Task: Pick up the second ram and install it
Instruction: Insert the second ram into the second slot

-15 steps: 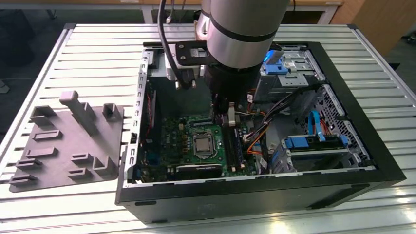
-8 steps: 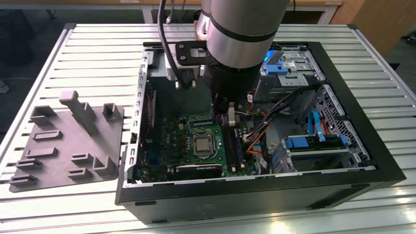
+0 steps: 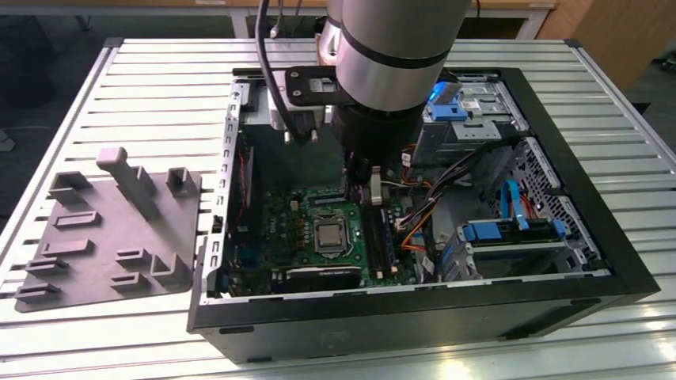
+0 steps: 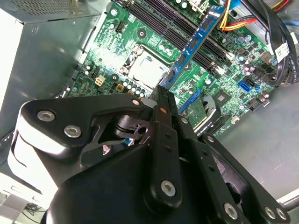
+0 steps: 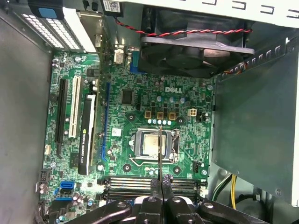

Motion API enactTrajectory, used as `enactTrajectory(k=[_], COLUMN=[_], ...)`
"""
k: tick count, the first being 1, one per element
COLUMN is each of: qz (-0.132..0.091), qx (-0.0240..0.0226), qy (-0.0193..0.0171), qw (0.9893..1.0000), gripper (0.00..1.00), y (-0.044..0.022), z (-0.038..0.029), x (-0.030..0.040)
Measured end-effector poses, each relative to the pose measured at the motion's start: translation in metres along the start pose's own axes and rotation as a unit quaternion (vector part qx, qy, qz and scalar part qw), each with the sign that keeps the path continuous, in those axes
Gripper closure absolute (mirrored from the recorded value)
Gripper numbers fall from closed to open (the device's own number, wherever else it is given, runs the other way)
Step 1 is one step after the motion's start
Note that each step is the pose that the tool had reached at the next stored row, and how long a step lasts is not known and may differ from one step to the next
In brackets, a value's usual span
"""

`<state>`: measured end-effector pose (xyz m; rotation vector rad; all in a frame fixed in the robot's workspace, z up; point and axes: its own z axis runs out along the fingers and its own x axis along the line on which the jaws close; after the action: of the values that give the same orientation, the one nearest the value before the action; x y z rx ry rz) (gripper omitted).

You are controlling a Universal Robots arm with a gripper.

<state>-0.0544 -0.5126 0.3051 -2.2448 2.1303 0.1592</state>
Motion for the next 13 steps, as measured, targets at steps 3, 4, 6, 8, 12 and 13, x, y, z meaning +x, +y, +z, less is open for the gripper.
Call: enactTrajectory(k=[3,4,6,8,12,13], qz=[0.006,0.008,0.012,0.016,0.022,0.024], qx=[0.0007,0.0009,0.0013,0.0017,0.0023,0.0025], qy=[-0.0003,-0.0004,-0.0005,-0.0006,-0.0009,-0.001], qw=[1.0,1.0,0.9999,0.9999,0.9997,0.9997], gripper=[0.89,0.89,0.89,0.89,0.89,0.89], y=[0.0,0.0,0.0,0.0,0.0,0.0], z=[0.0001,0.0001,0.0001,0.0001,0.0001,0.0001], x=[0.0,0.0,0.0,0.0,0.0,0.0])
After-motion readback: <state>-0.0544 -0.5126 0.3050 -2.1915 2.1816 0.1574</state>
